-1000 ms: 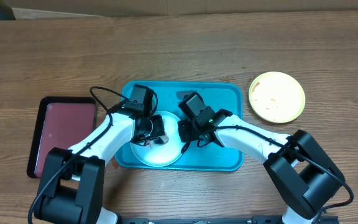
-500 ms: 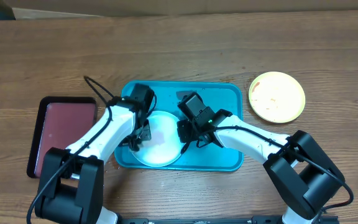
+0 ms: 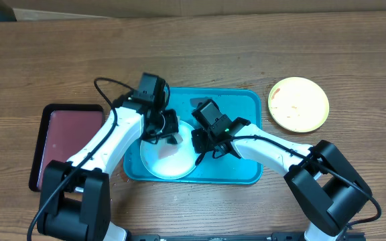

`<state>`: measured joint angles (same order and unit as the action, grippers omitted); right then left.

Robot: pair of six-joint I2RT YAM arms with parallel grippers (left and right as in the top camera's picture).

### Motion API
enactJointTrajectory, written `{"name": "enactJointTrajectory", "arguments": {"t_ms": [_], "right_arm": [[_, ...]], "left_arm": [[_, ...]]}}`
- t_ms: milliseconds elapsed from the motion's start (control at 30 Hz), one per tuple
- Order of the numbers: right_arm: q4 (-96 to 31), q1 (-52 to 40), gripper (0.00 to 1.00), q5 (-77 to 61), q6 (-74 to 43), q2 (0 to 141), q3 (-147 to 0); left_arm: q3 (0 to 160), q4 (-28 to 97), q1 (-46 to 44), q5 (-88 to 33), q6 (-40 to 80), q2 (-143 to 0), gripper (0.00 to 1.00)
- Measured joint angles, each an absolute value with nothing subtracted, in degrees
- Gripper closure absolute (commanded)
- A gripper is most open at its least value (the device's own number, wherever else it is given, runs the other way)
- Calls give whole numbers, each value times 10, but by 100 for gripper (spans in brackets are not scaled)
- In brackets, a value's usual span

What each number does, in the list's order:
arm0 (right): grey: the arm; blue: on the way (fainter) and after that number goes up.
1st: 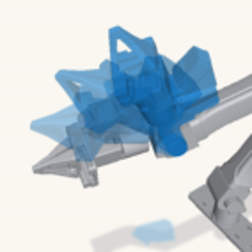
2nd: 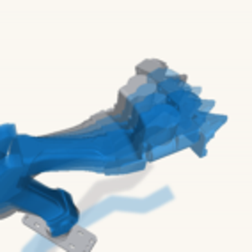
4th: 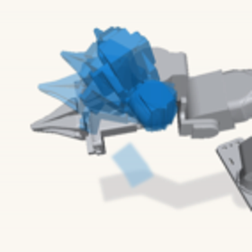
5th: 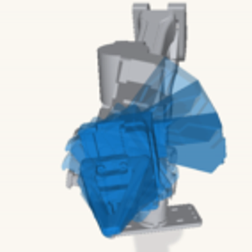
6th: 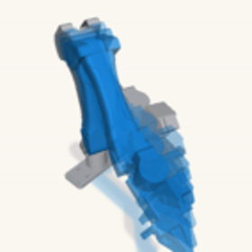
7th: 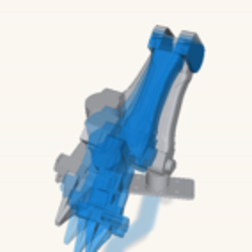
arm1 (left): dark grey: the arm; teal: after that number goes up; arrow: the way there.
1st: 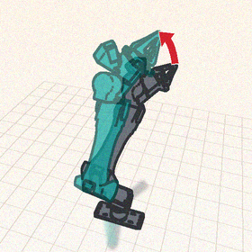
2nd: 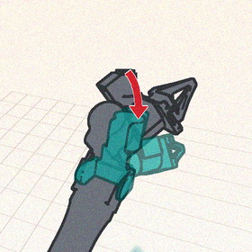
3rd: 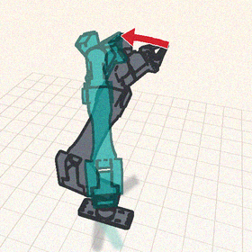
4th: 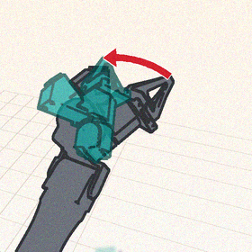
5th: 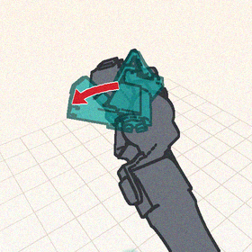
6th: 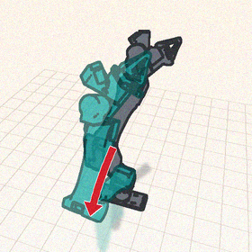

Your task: Clean dirty plates on tray and stack at the side

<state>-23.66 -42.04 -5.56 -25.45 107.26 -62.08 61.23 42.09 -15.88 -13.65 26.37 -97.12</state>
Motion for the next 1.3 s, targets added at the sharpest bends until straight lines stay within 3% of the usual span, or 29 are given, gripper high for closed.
{"name": "enactJointTrajectory", "arguments": {"t_ms": [233,633,900,1133,1300], "right_arm": [[-237,-420,96,-55,-255,1073,-621],[-237,-421,96,-57,-255,1073,-621],[-243,-423,96,-53,-259,1072,-621],[-299,-422,96,-62,-260,1073,-646],[-395,-437,96,-36,-246,1073,-719]], "left_arm": [[568,426,-159,-109,264,-997,96],[576,502,-162,121,302,-998,96],[694,642,-156,228,349,-1005,96],[824,743,-113,246,391,-989,96],[830,751,-23,204,411,-921,96]]}}
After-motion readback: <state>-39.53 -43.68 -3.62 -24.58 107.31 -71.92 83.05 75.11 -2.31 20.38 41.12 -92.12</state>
